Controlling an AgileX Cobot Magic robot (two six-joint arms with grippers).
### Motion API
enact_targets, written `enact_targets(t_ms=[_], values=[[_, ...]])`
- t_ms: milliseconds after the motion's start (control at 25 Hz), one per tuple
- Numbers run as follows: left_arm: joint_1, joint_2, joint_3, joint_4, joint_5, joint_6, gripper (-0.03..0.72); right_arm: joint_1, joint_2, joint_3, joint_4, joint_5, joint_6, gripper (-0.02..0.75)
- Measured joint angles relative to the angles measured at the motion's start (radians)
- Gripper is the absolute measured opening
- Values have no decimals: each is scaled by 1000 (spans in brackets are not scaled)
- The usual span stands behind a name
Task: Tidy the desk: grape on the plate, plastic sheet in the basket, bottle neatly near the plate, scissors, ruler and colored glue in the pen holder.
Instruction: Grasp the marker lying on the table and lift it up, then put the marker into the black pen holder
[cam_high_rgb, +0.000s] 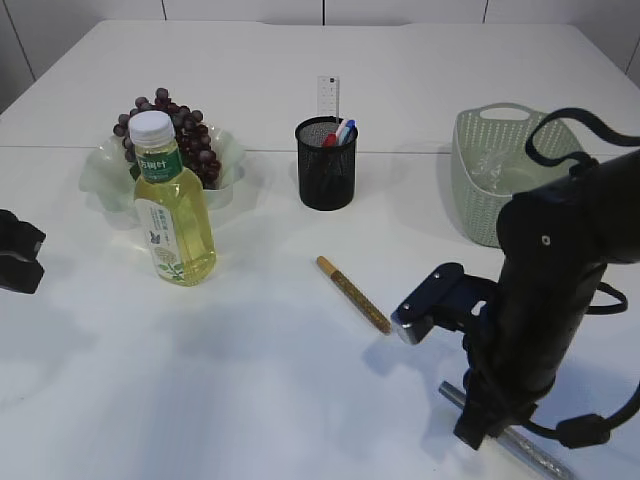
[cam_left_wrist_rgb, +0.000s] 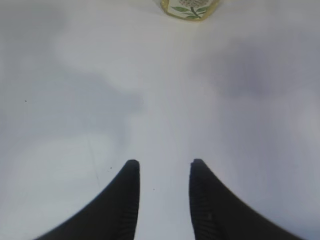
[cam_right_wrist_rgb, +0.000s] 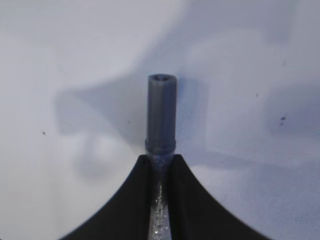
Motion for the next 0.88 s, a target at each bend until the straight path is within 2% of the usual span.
enact_targets(t_ms=[320,480,600,880], values=[[0,0,0,6,0,0,246,-2,-31,-259,113,78,-28,85],[0,0,0,8,0,0,246,-41,-28,-416,216,95,-63,85],[0,0,0,8,4,0,246,-104,-4,-523,330,99,-103,85],[0,0,0,8,36,0,246,-237,111,-721,731,86,-298,85]])
